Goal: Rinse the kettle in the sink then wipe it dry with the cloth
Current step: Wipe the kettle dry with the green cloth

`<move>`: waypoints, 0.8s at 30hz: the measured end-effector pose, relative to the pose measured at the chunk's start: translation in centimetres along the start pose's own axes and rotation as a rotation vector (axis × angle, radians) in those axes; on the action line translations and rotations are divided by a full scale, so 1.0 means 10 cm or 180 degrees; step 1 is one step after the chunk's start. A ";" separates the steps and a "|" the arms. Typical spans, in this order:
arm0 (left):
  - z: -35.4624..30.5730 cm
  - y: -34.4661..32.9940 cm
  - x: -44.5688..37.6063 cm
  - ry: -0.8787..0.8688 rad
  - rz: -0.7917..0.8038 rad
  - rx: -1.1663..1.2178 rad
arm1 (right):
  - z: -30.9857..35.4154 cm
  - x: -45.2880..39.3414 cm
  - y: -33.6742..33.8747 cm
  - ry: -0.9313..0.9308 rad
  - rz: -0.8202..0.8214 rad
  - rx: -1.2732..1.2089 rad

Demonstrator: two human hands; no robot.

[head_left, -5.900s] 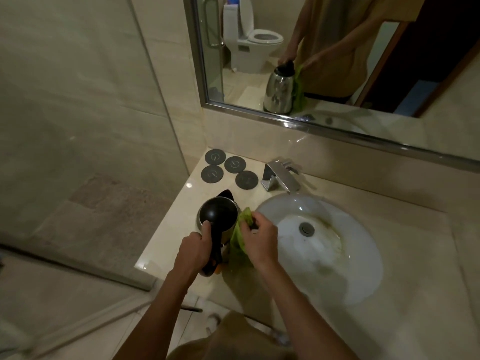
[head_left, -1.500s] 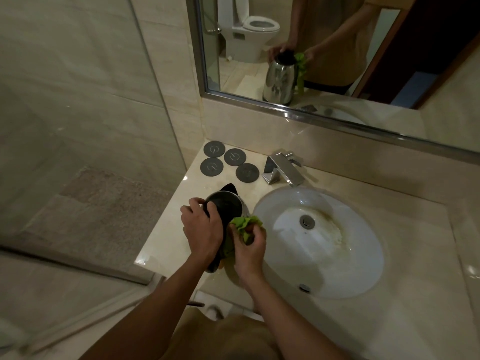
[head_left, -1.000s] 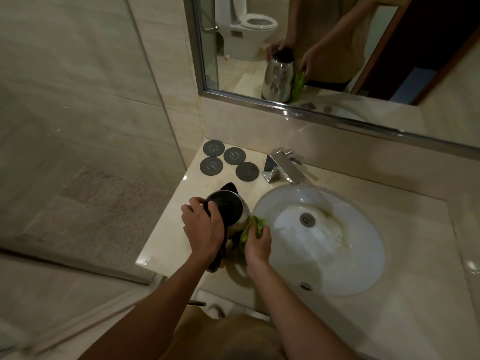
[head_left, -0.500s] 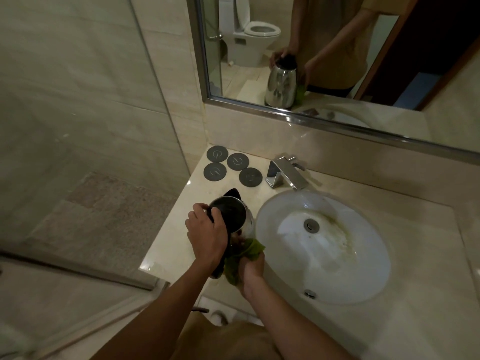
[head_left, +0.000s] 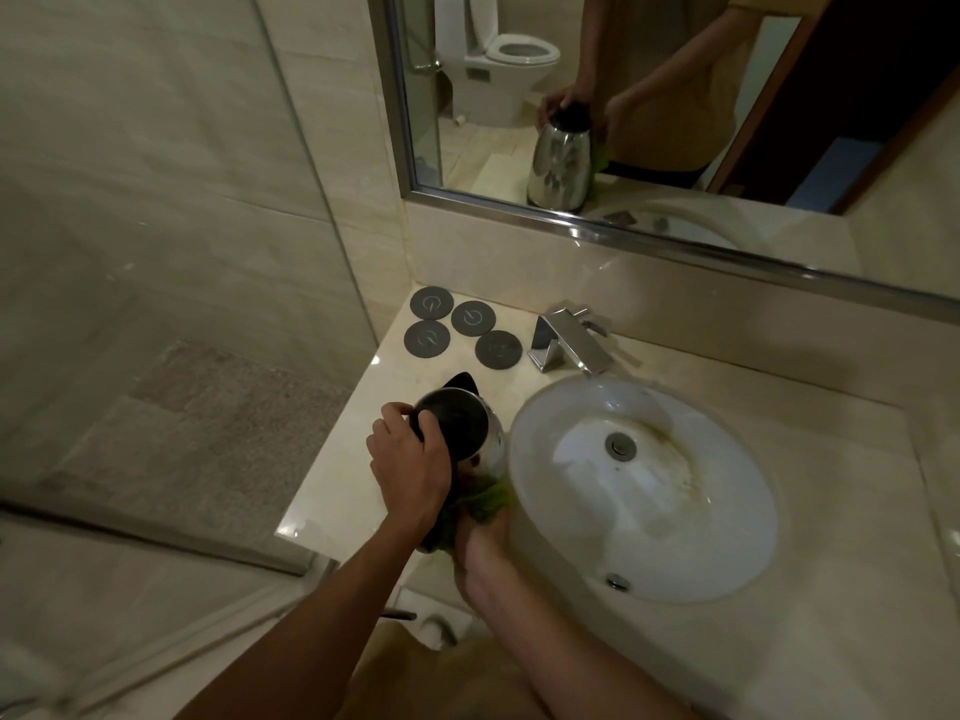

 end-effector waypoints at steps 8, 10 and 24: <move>0.00 0.00 0.00 -0.0021 0.0019 -0.0010 | 0.02 0.02 0.04 0.0197 0.0067 0.0144; 0.00 0.00 -0.01 -0.0036 0.0010 -0.0009 | 0.12 0.17 0.04 0.0490 -0.0027 0.0157; 0.01 -0.02 -0.02 -0.0053 0.0008 0.0002 | 0.46 0.30 -0.10 0.0766 -0.0301 0.0918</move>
Point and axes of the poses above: each hand's wrist, its own x-axis away from the middle knuckle, its own y-axis out of the back of the hand, z = x × y, the point moved 7 cm from there along -x, towards the middle knuckle, and after that the axes turned 2 degrees about -z, right-handed, at the moved point
